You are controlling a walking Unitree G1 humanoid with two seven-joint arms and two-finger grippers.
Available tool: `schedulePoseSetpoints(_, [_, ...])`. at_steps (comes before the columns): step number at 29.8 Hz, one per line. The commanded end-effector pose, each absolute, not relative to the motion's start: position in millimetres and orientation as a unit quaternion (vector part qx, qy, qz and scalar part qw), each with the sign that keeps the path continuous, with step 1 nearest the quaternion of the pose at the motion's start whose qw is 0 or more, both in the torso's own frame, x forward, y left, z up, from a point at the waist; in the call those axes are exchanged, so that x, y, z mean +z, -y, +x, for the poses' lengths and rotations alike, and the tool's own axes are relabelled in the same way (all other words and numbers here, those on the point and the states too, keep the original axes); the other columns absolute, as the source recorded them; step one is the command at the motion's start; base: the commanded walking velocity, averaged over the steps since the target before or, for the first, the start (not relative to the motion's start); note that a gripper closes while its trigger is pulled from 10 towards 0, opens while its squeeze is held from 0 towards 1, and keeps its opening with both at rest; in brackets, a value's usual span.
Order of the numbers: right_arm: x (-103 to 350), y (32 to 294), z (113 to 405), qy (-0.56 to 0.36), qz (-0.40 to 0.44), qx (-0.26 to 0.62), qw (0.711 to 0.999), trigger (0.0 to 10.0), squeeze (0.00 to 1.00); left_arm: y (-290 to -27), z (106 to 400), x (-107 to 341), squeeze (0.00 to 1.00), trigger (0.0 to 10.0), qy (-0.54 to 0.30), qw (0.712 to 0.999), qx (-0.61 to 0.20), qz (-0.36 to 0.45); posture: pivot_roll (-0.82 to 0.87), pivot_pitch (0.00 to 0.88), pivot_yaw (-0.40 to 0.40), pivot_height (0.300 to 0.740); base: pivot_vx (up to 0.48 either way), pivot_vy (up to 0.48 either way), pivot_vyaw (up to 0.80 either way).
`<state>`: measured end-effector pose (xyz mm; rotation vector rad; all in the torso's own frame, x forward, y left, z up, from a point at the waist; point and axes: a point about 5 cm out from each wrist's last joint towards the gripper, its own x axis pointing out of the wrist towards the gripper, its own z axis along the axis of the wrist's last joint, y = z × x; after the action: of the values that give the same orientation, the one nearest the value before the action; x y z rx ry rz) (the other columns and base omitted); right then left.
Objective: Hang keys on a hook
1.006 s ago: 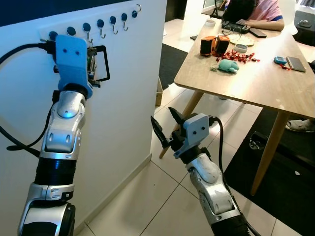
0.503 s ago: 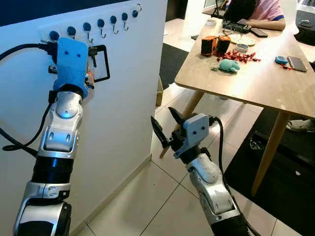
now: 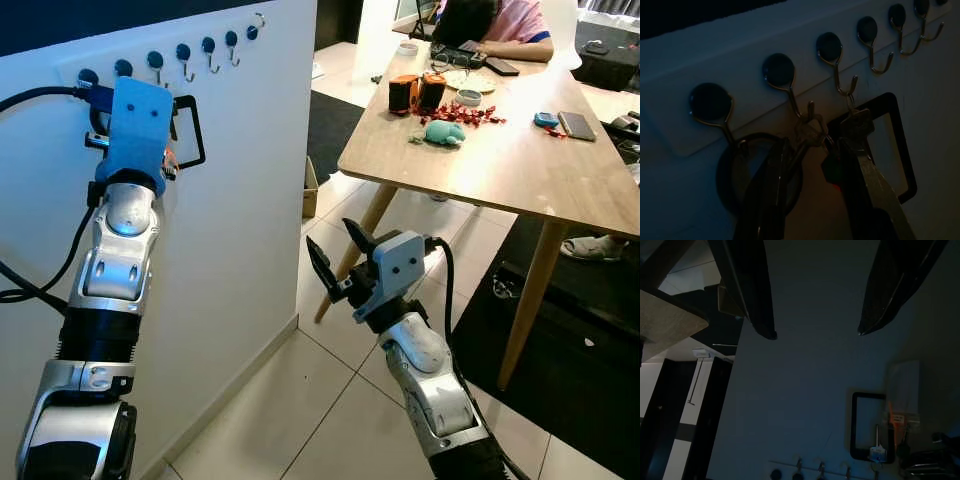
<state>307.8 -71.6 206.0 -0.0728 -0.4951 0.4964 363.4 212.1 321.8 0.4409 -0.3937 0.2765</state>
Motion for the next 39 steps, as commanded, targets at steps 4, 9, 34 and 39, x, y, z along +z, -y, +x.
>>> schedulePoseSetpoints(4, [205.1, 69.9, 307.7, 0.241, -0.037, 0.249, 0.937, 10.0, 0.0, -218.4, 369.8, 314.6, 0.0, 10.0, 0.164, 0.95, 0.121, 0.236, 0.13, 0.186, -0.009, 0.74, 0.0, 0.0, 0.0])
schedulePoseSetpoints(9, [205.3, 70.5, 307.7, 0.241, -0.038, 0.249, 0.937, 10.0, 0.0, -212.6, 373.9, 304.0, 0.0, 10.0, 0.141, 0.957, 0.088, 0.236, 0.12, 0.184, -0.008, 0.74, 0.0, 0.0, 0.0])
schedulePoseSetpoints(34, [204.0, 71.2, 307.4, 0.239, -0.038, 0.247, 0.938, 10.0, 0.0, -243.0, 369.5, 317.7, 0.0, 10.0, 0.15, 0.968, 0.156, 0.124, 0.12, 0.192, -0.004, 0.74, 0.0, 0.0, 0.0])
schedulePoseSetpoints(39, [203.7, 71.6, 306.7, 0.238, -0.038, 0.246, 0.939, 10.0, 0.0, -243.3, 366.8, 318.9, 0.0, 10.0, 0.158, 0.971, 0.149, 0.095, 0.12, 0.194, -0.005, 0.74, 0.0, 0.0, 0.0])
